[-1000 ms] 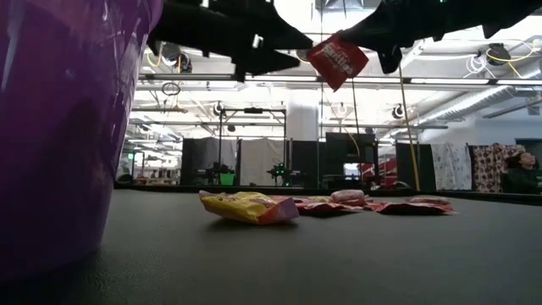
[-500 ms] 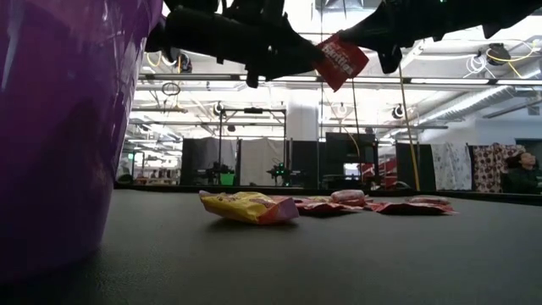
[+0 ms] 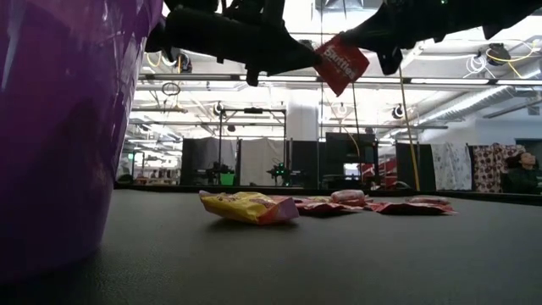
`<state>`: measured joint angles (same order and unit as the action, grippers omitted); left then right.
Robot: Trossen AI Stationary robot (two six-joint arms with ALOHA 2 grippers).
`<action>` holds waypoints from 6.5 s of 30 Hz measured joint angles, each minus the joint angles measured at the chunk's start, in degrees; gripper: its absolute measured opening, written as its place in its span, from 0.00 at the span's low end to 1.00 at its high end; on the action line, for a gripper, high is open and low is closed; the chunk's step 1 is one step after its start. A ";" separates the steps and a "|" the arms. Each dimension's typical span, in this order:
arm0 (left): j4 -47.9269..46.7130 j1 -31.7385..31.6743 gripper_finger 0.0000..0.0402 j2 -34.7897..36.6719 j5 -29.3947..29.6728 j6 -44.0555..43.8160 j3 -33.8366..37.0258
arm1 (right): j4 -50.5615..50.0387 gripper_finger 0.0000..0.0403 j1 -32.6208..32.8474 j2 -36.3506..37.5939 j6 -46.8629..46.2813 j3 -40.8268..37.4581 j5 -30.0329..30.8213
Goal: Sort candy by brand, put in halloween buckets
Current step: Put the red candy into the violet bucket, then put the orange candy into the pink bucket
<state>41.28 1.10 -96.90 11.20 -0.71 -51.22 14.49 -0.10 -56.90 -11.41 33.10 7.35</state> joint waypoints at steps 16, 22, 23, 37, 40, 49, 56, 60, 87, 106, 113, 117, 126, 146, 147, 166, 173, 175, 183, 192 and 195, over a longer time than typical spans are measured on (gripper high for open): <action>-27.71 -0.47 0.00 21.16 -1.09 -0.39 0.02 | -4.52 0.49 0.24 0.09 -1.08 0.00 0.39; -32.89 1.84 0.00 32.47 2.12 -0.45 3.00 | -8.27 0.58 0.21 0.13 -4.77 0.00 0.46; -32.25 2.45 0.00 34.51 4.35 -0.37 4.12 | -9.44 0.58 0.22 0.13 -5.16 0.00 0.45; -0.42 3.76 0.00 54.98 11.94 2.11 26.45 | -16.25 0.51 0.21 0.13 -6.15 0.00 0.44; -0.22 3.76 0.00 56.03 10.66 2.07 26.91 | -16.19 0.50 0.20 0.13 -6.15 0.00 0.44; -0.32 3.76 0.00 56.02 3.51 8.27 26.91 | -16.12 0.49 0.22 0.13 -5.96 0.00 2.74; -3.17 3.81 0.00 56.00 -11.50 34.10 26.86 | -16.10 0.49 0.20 0.13 -5.93 0.00 3.30; -7.58 3.87 0.00 56.00 -14.38 52.41 26.84 | -16.03 0.49 0.20 0.13 -5.93 0.00 3.30; -12.33 12.66 0.02 52.37 -8.84 92.74 26.77 | -16.10 0.49 0.21 0.13 -2.83 0.00 3.38; -25.18 22.44 0.02 52.37 10.53 28.95 25.46 | -16.10 0.49 0.21 0.14 -2.65 0.00 3.28; -41.99 29.66 0.01 49.87 12.57 5.24 16.41 | -16.10 0.49 0.21 0.15 -2.65 0.00 3.15; -52.23 33.98 0.01 45.39 12.49 -10.22 9.45 | -16.11 0.49 0.21 0.15 -2.63 0.00 3.13; -67.58 42.74 0.01 28.88 4.49 -30.02 -7.93 | -16.18 0.49 0.20 0.15 -2.65 0.00 3.10; -71.14 44.07 0.33 15.43 4.83 -46.87 -11.08 | -15.70 0.49 0.20 0.15 -0.47 0.00 3.26; -71.14 43.71 0.38 15.43 5.48 -46.87 -11.08 | -15.53 0.49 0.20 0.15 0.07 0.00 3.26; -65.77 25.72 0.59 18.29 34.71 -22.88 -11.08 | -22.82 0.49 1.67 -3.31 -0.94 8.23 9.12; -65.45 17.91 0.59 17.48 25.83 -20.91 -10.80 | -41.35 0.49 0.16 -9.79 -3.00 8.69 7.24; -65.09 17.33 0.59 17.38 25.11 -19.74 -10.78 | -46.06 0.49 0.22 -10.76 -3.59 8.68 7.09; -63.23 18.71 0.59 17.40 21.91 -19.78 -10.78 | -56.48 0.49 0.17 -10.75 0.33 8.70 3.78; -63.14 22.47 0.59 17.40 21.74 -19.92 -10.75 | -55.53 0.49 0.20 -13.48 4.08 8.70 1.55; -63.01 22.78 0.59 17.40 21.62 -19.68 -10.75 | -55.23 0.49 -0.11 -16.45 4.43 8.70 1.97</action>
<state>-21.73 23.88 -79.50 32.82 -20.38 -61.98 -40.73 -0.21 -73.36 -6.99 41.80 9.33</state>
